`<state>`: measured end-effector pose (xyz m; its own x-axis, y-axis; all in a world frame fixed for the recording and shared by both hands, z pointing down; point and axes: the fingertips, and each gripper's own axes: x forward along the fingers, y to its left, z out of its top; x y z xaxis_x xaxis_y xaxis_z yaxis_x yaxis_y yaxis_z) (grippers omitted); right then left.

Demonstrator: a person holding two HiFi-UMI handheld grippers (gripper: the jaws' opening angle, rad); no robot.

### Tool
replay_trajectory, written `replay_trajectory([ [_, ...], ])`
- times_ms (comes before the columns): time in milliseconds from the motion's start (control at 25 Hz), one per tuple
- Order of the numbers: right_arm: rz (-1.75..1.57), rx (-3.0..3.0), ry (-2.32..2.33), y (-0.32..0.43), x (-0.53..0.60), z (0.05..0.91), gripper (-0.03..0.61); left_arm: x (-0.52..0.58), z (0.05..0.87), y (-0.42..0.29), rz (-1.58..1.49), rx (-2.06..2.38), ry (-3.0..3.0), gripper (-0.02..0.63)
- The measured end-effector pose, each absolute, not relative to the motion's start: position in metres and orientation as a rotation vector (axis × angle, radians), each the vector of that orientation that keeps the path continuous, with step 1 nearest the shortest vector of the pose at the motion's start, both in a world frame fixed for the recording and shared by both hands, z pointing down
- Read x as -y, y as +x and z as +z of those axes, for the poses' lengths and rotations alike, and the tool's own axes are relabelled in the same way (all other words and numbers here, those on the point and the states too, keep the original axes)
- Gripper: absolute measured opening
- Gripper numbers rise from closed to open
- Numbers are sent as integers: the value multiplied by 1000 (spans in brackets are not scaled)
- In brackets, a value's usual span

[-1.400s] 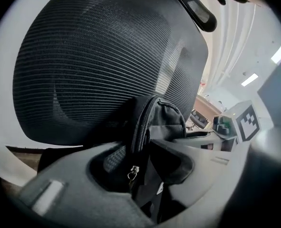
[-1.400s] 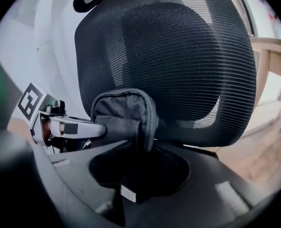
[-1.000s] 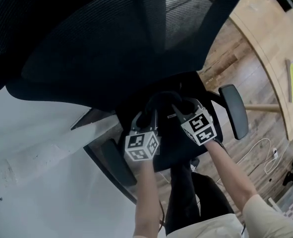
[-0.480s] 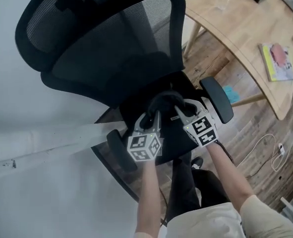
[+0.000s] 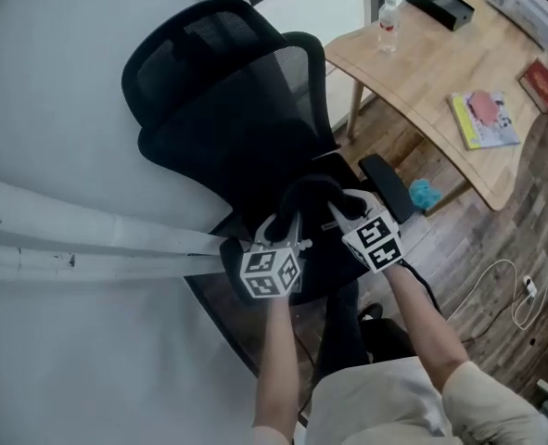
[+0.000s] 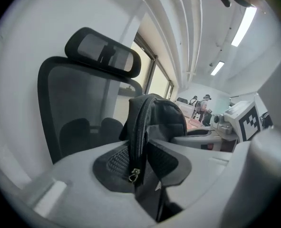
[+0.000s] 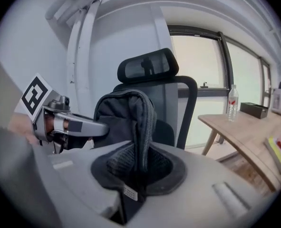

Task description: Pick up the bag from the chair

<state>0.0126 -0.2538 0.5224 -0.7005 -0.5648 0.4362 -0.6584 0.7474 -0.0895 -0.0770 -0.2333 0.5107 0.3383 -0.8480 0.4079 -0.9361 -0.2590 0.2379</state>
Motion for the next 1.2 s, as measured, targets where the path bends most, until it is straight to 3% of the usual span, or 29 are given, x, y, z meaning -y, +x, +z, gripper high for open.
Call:
replay_trajectory([
  [560, 254, 2638, 1059, 53, 189, 379, 64, 175, 367, -40, 225, 1515, 2384, 91],
  [1200, 223, 2576, 1386, 93, 75, 276, 64, 86, 269, -3, 197, 1279, 2615, 87],
])
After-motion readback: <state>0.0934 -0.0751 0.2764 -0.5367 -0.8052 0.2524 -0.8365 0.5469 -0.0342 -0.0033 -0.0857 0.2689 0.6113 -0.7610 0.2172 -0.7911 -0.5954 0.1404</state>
